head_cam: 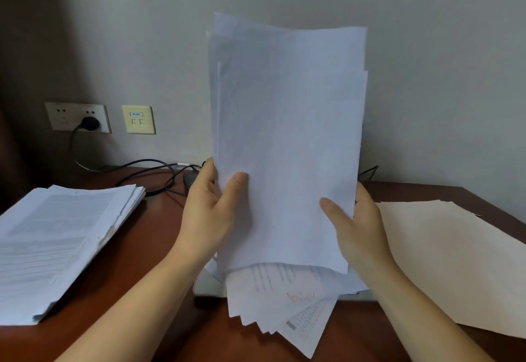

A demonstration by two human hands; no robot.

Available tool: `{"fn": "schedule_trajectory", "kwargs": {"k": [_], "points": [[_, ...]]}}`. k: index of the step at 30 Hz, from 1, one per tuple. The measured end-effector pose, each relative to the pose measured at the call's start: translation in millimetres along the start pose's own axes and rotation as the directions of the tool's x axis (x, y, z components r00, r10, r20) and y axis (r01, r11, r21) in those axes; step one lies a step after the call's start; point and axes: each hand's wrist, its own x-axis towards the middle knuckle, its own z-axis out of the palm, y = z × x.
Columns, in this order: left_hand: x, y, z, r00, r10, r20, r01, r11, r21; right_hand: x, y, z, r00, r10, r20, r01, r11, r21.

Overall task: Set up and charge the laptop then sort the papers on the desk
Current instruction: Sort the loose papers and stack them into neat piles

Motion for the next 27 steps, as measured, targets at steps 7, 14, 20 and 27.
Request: {"fn": "schedule_trajectory", "kwargs": {"k": [7, 14, 20, 27], "points": [[-6, -11, -1, 0.996, -0.006, 0.089, 0.009, 1.000, -0.022, -1, 8, 0, 0.997, -0.041, -0.070, 0.042, 0.999, 0.011], [-6, -15, -3, 0.998, -0.028, 0.049, 0.026, 0.999, 0.033, 1, 7, -2, 0.996, -0.081, -0.043, 0.081, 0.997, -0.006], [-5, -15, -5, 0.995, -0.082, 0.053, 0.078, 0.995, 0.065, 0, 6, -2, 0.997, -0.072, 0.036, 0.073, 0.997, -0.028], [14, -8, -19, 0.972, -0.236, 0.017, 0.229, 0.954, 0.192, 16, -16, 6, 0.987, 0.143, 0.067, -0.148, 0.986, 0.073]]}}
